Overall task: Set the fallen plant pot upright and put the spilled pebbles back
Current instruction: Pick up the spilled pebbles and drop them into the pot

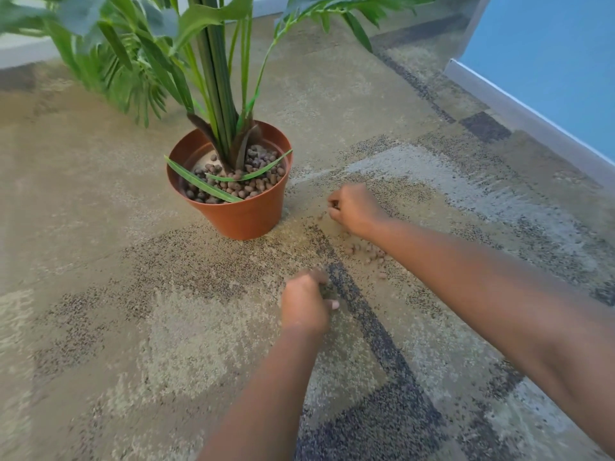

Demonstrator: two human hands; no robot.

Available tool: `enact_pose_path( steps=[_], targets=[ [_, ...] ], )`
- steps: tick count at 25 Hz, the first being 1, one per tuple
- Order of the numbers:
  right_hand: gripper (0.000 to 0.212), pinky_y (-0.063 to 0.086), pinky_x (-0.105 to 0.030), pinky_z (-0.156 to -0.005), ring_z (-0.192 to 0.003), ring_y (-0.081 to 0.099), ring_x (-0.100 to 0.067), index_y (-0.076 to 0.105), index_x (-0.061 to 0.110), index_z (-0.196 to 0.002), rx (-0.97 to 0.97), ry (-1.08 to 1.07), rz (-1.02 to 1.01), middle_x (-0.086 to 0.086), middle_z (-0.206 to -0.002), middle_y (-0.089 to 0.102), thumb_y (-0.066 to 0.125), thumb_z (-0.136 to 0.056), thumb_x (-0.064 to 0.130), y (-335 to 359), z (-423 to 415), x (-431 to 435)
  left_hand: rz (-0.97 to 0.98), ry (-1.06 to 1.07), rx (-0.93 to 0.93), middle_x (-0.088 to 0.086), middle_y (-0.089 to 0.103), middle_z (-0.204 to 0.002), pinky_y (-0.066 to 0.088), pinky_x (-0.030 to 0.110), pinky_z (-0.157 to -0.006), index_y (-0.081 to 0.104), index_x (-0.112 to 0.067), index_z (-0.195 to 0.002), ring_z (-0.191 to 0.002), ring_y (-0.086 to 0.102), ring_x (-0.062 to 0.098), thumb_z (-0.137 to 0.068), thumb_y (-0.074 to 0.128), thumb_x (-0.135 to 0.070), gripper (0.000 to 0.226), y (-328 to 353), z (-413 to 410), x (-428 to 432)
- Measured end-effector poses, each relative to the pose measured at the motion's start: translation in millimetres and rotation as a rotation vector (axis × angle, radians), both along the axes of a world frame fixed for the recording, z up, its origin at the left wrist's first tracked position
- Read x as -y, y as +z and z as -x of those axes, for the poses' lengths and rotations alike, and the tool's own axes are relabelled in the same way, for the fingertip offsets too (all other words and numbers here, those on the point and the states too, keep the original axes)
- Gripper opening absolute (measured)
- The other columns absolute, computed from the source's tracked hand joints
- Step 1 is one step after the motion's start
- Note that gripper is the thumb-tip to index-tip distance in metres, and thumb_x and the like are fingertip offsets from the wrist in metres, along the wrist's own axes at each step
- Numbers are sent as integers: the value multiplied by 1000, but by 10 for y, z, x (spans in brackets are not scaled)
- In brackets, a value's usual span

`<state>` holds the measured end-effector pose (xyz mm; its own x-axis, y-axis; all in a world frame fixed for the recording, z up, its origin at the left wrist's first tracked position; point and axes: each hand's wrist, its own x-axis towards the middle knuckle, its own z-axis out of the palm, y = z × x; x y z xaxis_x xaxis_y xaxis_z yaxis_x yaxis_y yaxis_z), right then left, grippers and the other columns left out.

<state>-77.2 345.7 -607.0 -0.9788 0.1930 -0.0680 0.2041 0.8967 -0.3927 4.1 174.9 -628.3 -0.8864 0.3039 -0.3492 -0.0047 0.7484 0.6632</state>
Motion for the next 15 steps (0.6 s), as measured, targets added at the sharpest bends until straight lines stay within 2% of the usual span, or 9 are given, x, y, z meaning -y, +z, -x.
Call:
enact_pose_path(
  steps=[2, 4, 5, 7, 9, 11, 12, 13, 15],
  targets=[
    [12, 48, -17, -57, -62, 57, -4, 68, 8, -90, 44, 45, -36, -4, -87, 67, 59, -93, 16, -80, 106, 20, 41, -45, -49, -5, 61, -106, 51, 10, -63, 64, -13, -113, -71, 56, -1, -82, 73, -6, 33, -2, -18, -11],
    [15, 56, -29, -77, -79, 66, -16, 69, 7, -100, 74, 123, -69, -9, -99, 69, 56, -94, 12, -188, 166, 78, 18, -48, -68, -5, 60, -110, 43, 4, -55, 65, -13, -112, -67, 51, -4, -83, 72, -7, 30, -10, -21, -16],
    [19, 56, -37, -85, -91, 66, -25, 68, 6, -107, 75, 173, -96, -12, -107, 68, 54, -95, 9, -226, 186, 98, 9, -50, -74, -6, 59, -109, 40, 2, -49, 66, -13, -111, -63, 46, -7, -83, 72, -7, 30, -16, -15, -17],
    [23, 52, -43, -93, -106, 60, -33, 64, 4, -116, 58, 287, -203, -18, -118, 64, 53, -96, 7, -275, 193, 113, 7, -48, -86, -6, 59, -106, 36, 1, -46, 67, -12, -109, -61, 39, -11, -83, 72, -7, 27, -15, -10, -16],
    [30, 51, -39, -97, -114, 57, -30, 60, 2, -122, 79, 396, -379, -16, -123, 62, 54, -96, 15, -338, 97, 150, 9, -34, -98, -4, 61, -106, 40, 1, -54, 68, -12, -107, -64, 46, -9, -83, 72, -6, 26, -30, -2, -23],
    [38, 49, -40, -100, -118, 55, -30, 59, 1, -123, 79, 472, -455, -17, -126, 61, 41, -98, 24, -305, 10, 164, 2, -16, -92, -1, 63, -109, 49, 8, -65, 68, -10, -108, -68, 57, 0, -82, 72, -1, 28, -37, -9, -28],
    [42, 51, -41, -98, -115, 57, -30, 61, 2, -122, 17, 418, -375, -17, -123, 63, 36, -98, 27, -213, -14, 190, -3, -22, -85, -1, 62, -109, 49, 8, -64, 68, -9, -109, -68, 58, 1, -82, 71, 1, 29, -35, -9, -31],
    [38, 55, -38, -90, -105, 62, -27, 64, 4, -118, -123, 319, -233, -15, -115, 67, 39, -98, 25, -92, -25, 226, -9, -30, -79, -1, 60, -106, 46, 6, -60, 68, -8, -109, -65, 56, -1, -82, 70, 3, 29, -22, -8, -34],
    [19, 53, -19, -73, -81, 63, -11, 68, 6, -107, -562, 177, 42, -3, -94, 70, 55, -95, 12, 247, 34, 387, -33, -11, -58, -3, 57, -101, 47, 6, -56, 68, -8, -108, -62, 57, -4, -84, 68, 6, 28, -5, 5, -25]
  ],
)
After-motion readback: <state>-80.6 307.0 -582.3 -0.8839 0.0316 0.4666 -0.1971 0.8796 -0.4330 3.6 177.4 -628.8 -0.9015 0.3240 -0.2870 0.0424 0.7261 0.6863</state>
